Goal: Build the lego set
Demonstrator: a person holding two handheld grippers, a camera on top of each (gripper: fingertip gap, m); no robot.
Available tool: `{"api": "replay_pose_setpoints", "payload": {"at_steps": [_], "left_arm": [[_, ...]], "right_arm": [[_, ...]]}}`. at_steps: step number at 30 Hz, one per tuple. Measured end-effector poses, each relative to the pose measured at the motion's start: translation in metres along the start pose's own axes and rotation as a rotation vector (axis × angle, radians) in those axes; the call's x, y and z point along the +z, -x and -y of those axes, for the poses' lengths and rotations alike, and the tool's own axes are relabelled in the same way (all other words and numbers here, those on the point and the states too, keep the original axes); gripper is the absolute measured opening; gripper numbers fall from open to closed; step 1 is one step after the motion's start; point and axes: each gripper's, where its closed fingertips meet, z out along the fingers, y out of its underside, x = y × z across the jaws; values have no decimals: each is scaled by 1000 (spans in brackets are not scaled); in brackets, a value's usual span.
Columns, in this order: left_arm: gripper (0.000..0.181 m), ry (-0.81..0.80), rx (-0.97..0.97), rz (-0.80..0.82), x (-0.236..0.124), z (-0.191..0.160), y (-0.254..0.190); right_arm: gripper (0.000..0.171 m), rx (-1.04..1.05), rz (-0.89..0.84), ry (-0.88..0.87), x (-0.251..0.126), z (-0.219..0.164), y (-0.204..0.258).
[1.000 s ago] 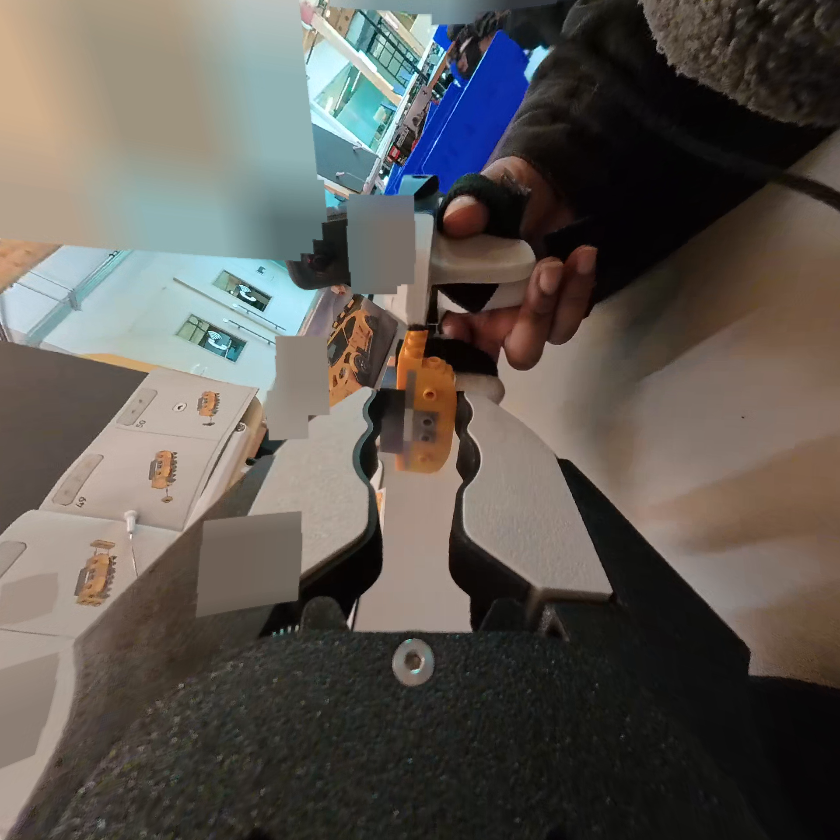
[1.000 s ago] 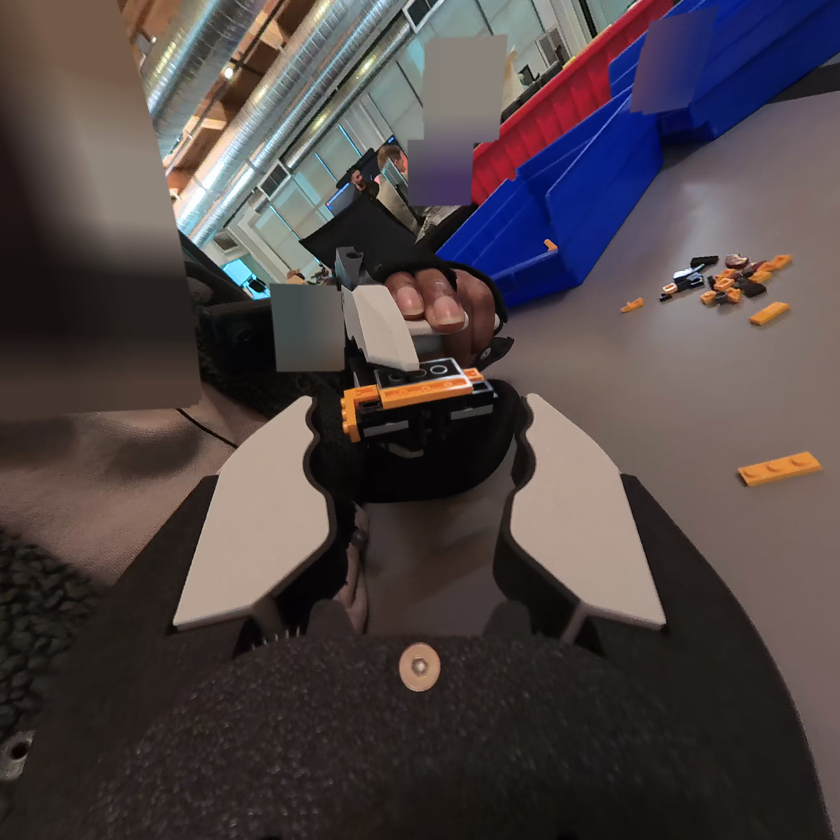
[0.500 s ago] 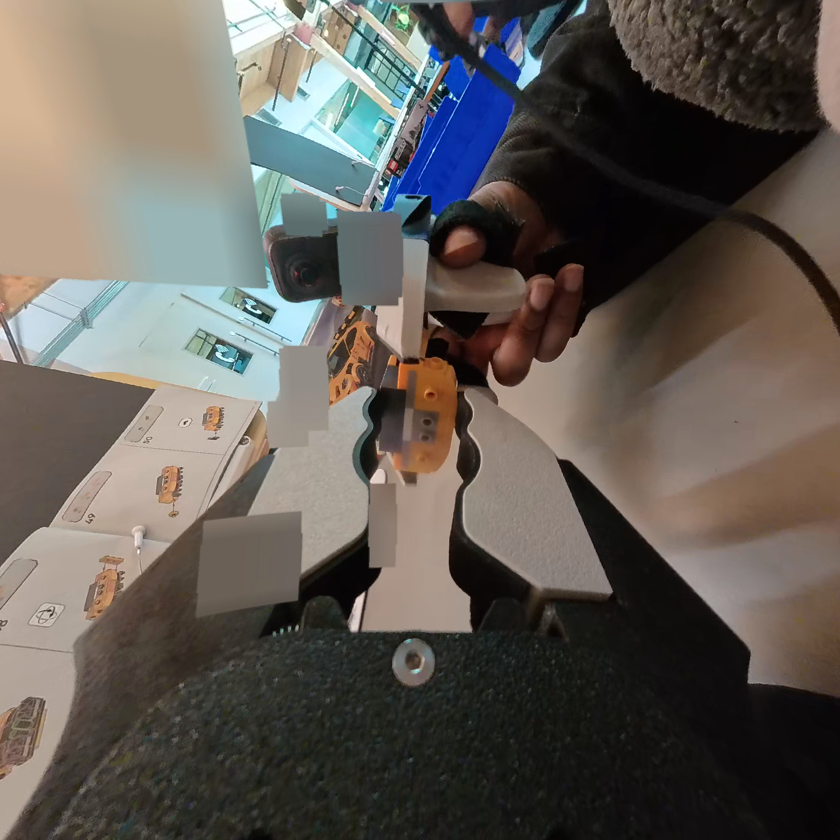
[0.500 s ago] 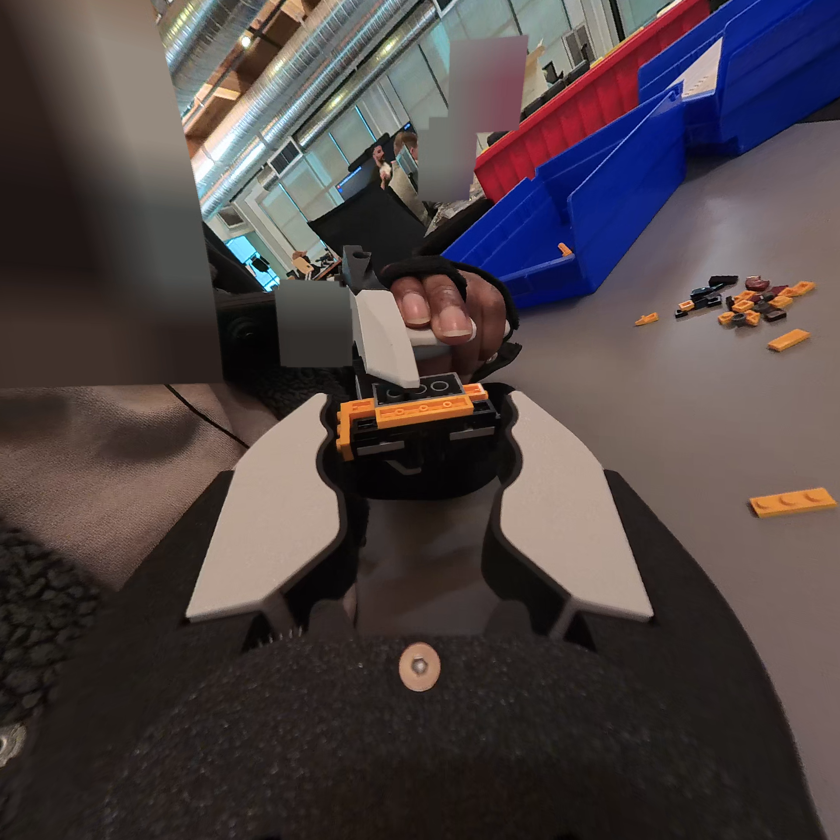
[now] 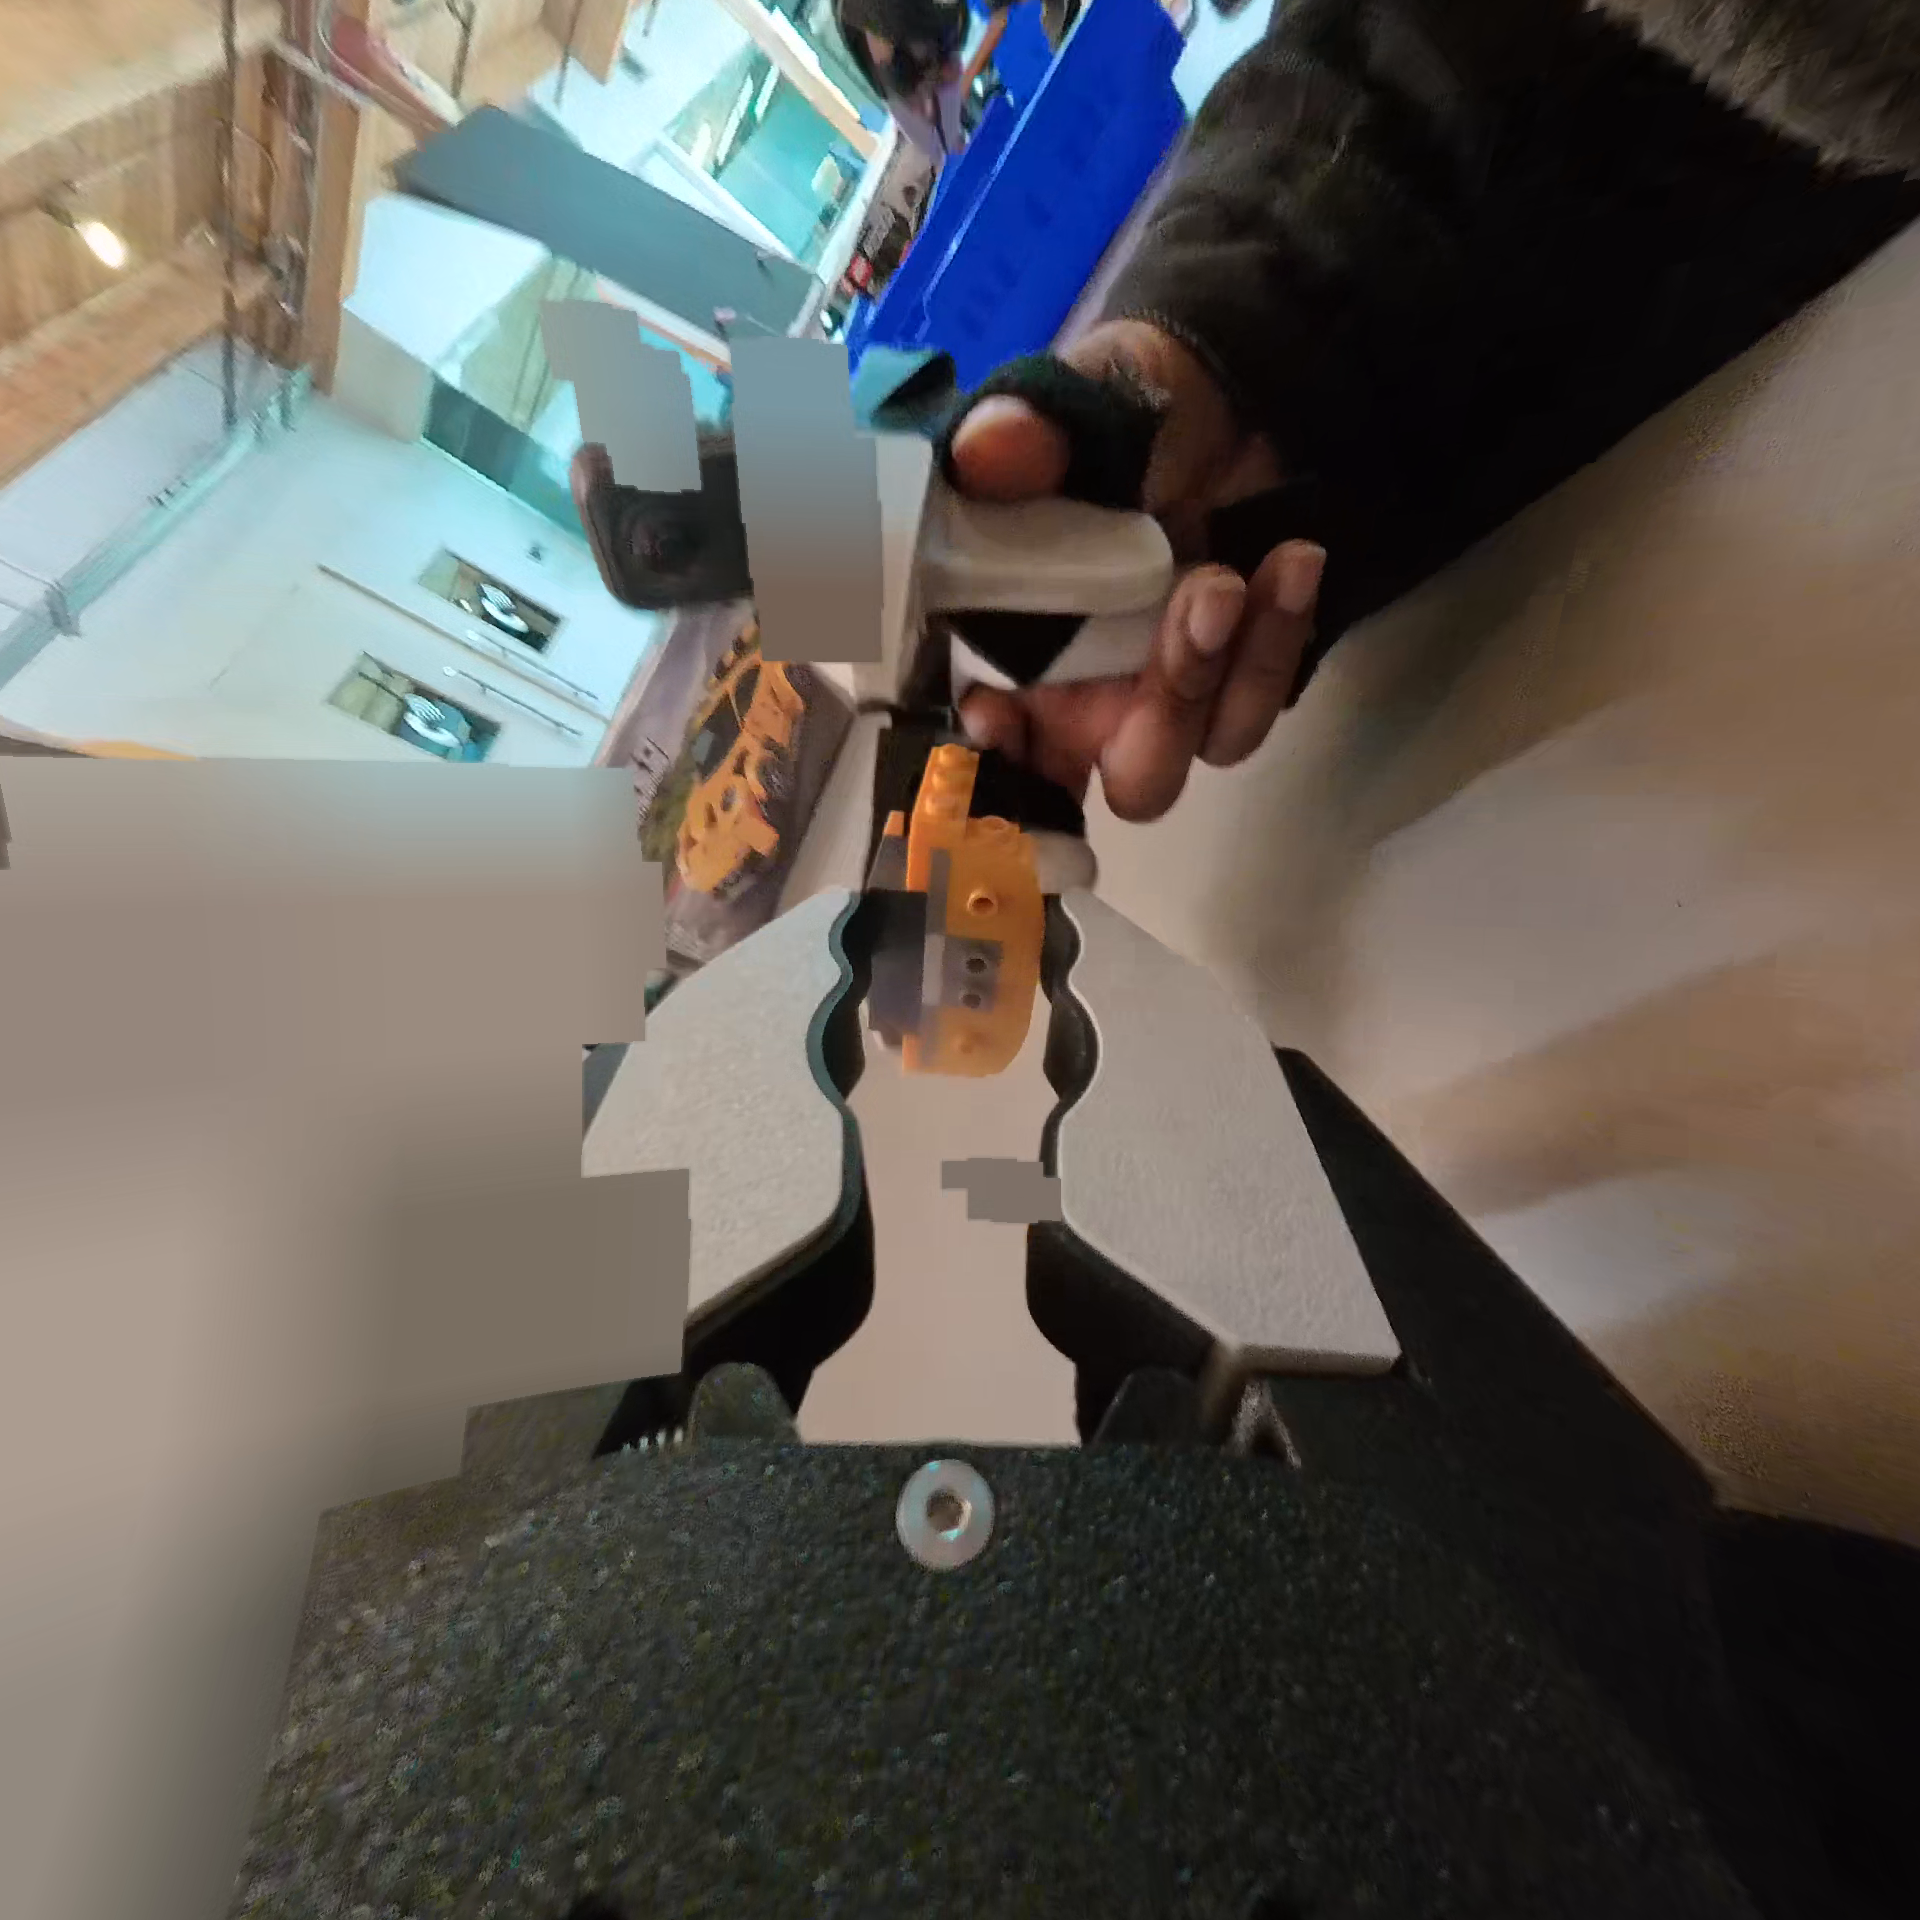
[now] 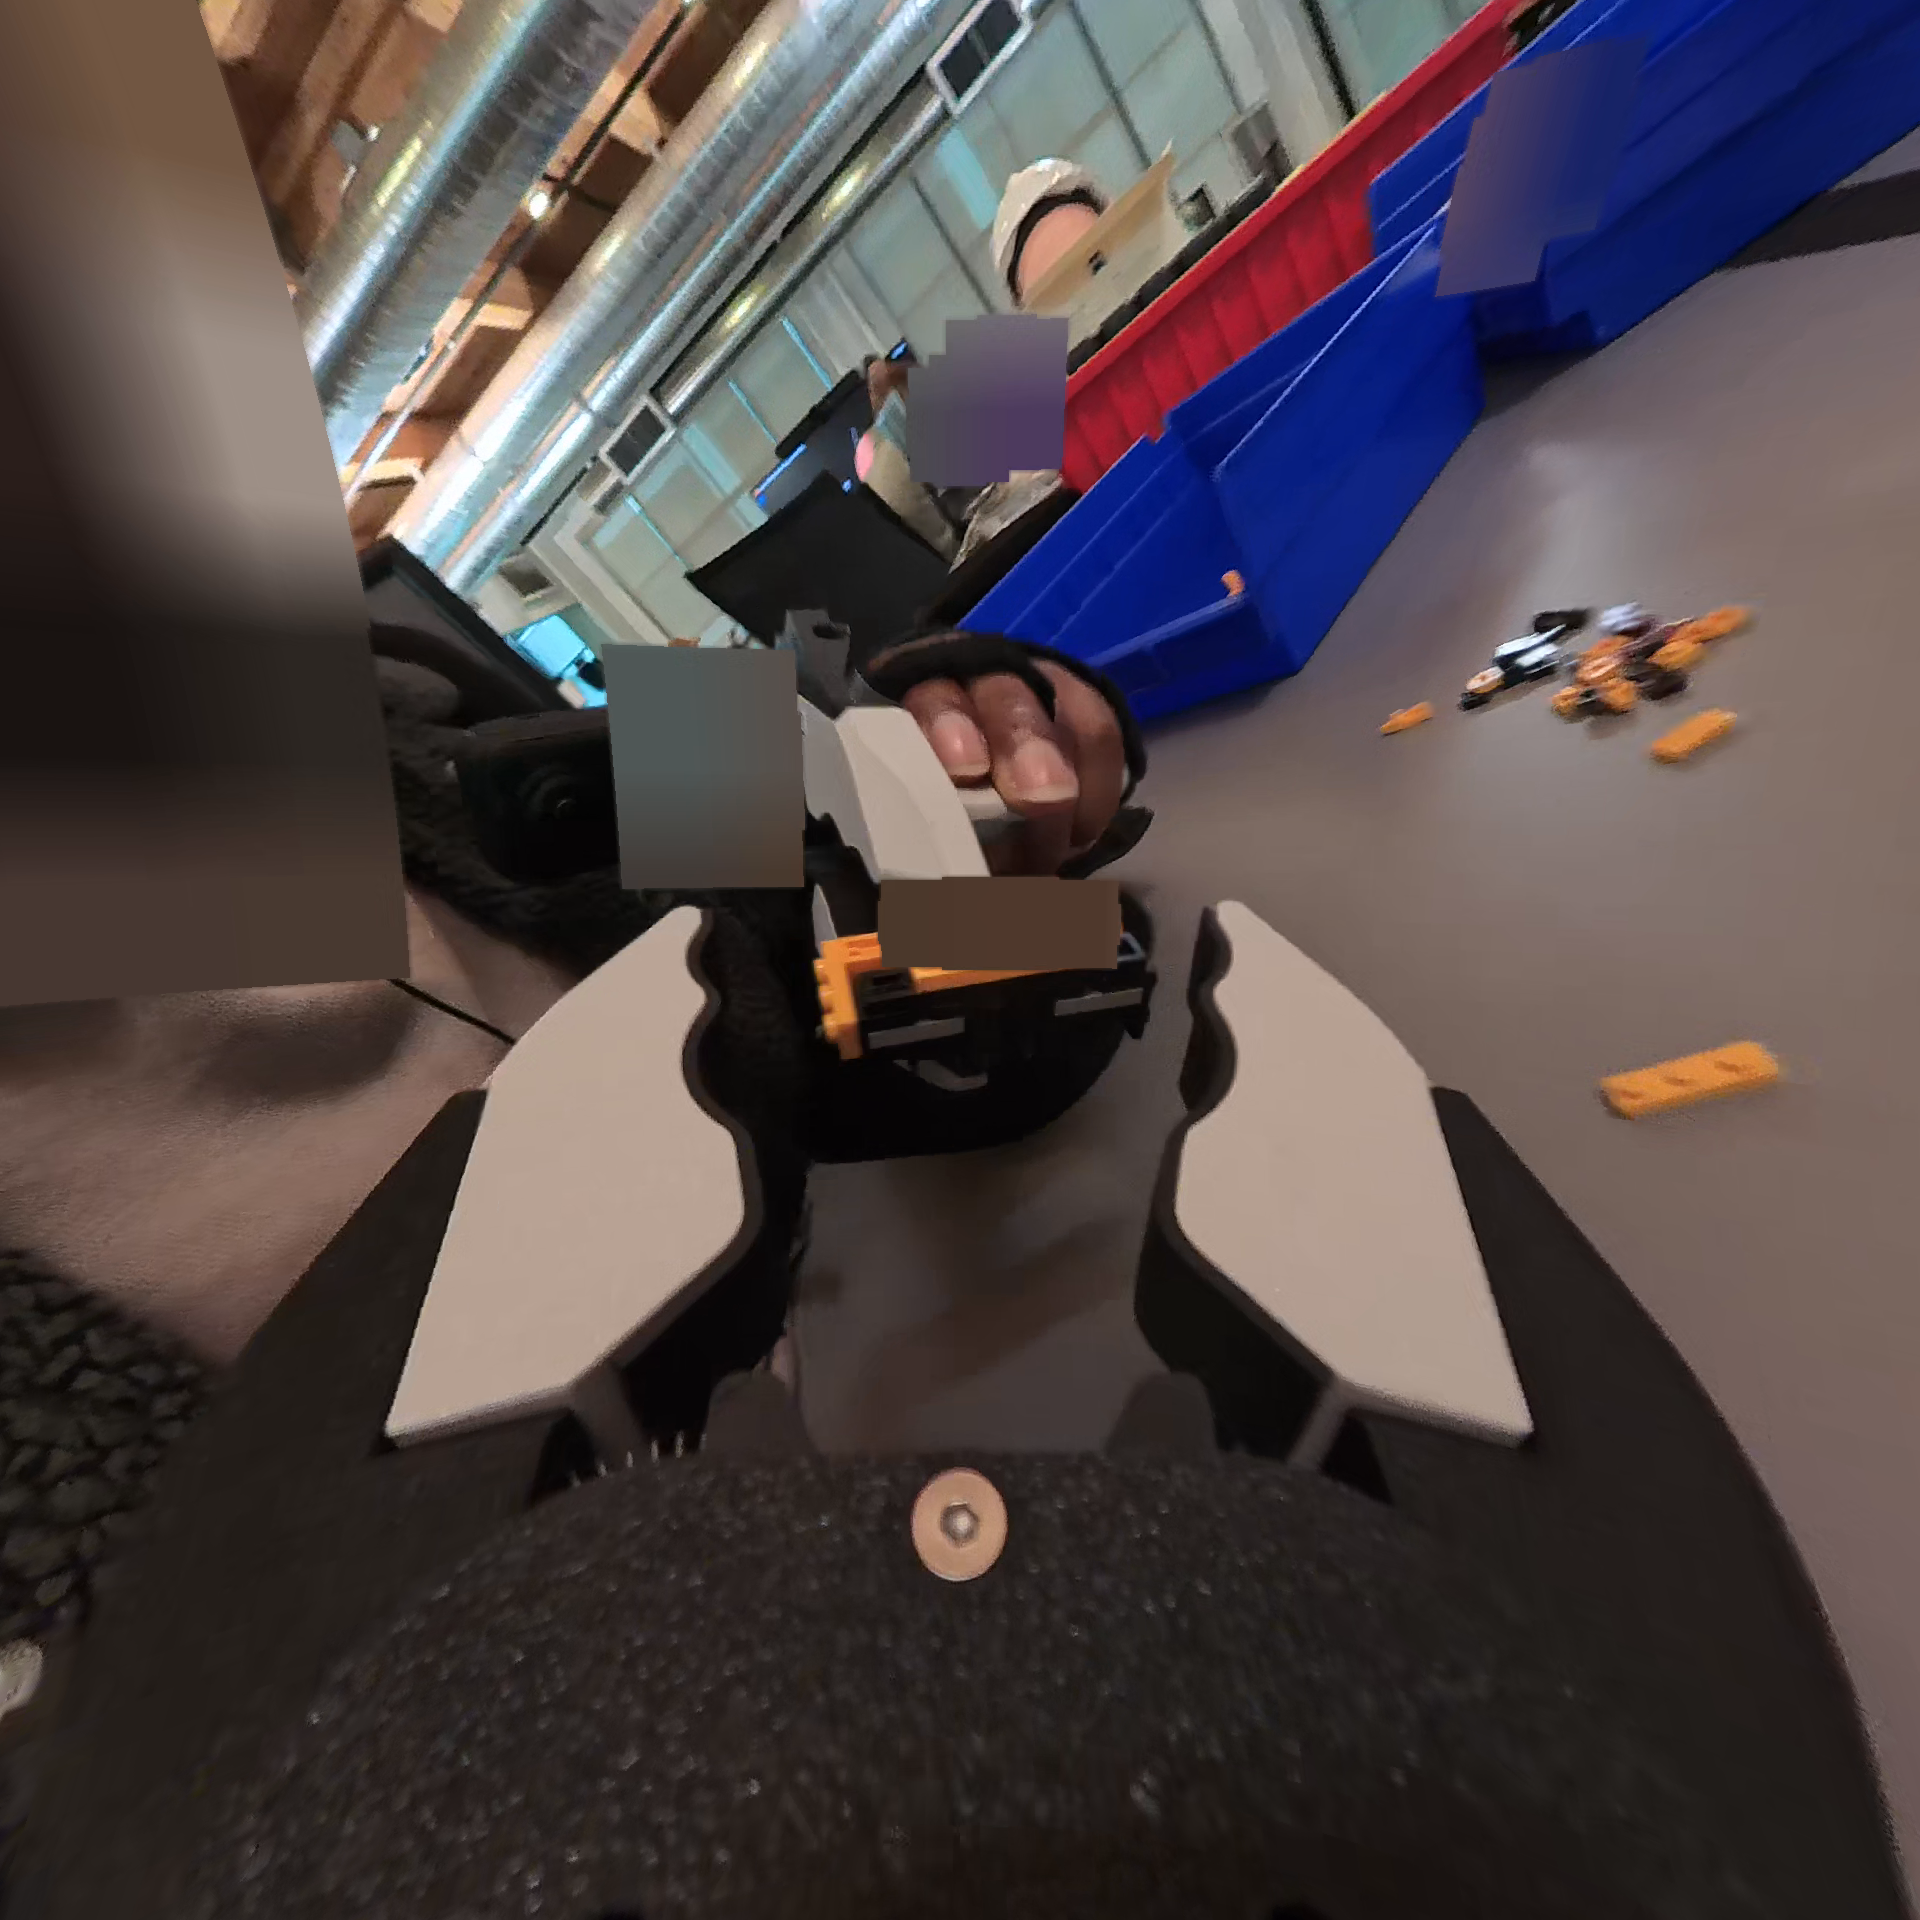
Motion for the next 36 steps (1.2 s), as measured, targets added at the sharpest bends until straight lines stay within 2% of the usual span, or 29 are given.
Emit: {"api": "replay_pose_setpoints", "payload": {"at_steps": [1,5,9,14,19,26,30,32,36], "left_arm": [[32,21,-43,-17,1,-7,-1],[32,95,-311,-128,6,-25,-8],[31,82,-639,-254,8,-29,-12],[31,25,-903,-380,8,-24,-17],[31,-25,-1003,-461,7,-18,-21],[31,-98,-1098,-513,7,-10,-19],[32,-121,-1116,-535,9,-8,-20],[38,-128,-1124,-521,10,-9,-18],[36,-94,-1125,-556,12,-9,-26]], "right_arm": [[85,-12,-20,-12,-6,4,-4],[71,-161,-157,9,-23,11,-15],[62,-351,-295,164,-23,-5,-25],[55,-433,-302,275,-9,-25,-24],[30,-377,-259,210,-10,-18,-20],[24,-276,-172,170,-8,-15,-11],[24,-202,-132,269,-12,-20,-10],[24,-180,-96,396,-16,-26,-10],[24,-101,-18,615,-13,-33,-12]]}}
